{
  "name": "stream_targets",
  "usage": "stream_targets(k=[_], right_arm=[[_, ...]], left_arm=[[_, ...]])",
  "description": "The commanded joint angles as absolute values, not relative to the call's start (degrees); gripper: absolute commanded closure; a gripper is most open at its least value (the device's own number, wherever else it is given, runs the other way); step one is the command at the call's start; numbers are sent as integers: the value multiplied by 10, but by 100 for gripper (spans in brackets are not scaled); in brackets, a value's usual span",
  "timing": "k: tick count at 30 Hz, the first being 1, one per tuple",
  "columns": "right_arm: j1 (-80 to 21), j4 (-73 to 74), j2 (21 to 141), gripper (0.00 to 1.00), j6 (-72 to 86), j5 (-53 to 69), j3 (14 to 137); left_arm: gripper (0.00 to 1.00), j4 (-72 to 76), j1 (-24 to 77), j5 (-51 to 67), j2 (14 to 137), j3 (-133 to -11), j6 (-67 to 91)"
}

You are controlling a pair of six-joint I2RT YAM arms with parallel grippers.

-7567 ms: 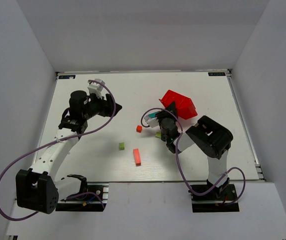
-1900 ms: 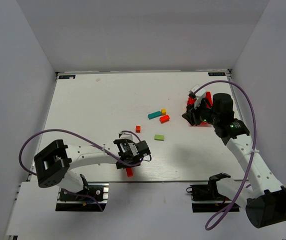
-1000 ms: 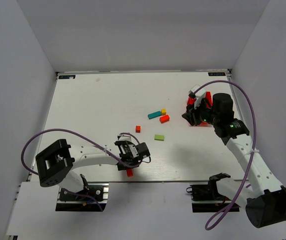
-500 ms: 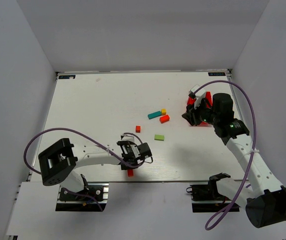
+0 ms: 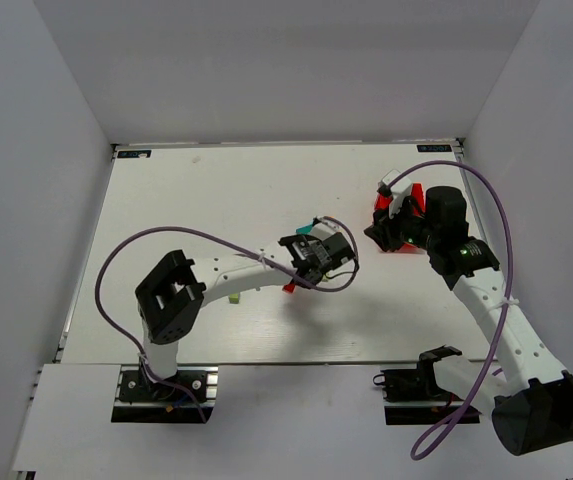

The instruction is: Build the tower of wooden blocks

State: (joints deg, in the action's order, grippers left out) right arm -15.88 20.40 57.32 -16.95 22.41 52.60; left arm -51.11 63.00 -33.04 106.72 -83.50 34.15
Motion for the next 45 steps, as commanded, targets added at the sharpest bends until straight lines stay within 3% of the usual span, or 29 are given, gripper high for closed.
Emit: stream_targets(k=[1,11,23,30,45], right_arm=[[-159,184,574,61,-171,218,519],[-159,182,579,61,-172,217,519],[-160,178,593,61,-175,203,519],[-160,179,600,61,-176,203,519],[-158,181,597,61,-178,202,519]], left_arm=[[100,-470,587,-335,1050,-855,193],[100,-338,430,-63,980,-862,-48],[100,-454,314,149,1139,-1049,-254],[100,-516,297,188,1192,-1071,-401],[97,-506,309,134,1237,-1037,-497]])
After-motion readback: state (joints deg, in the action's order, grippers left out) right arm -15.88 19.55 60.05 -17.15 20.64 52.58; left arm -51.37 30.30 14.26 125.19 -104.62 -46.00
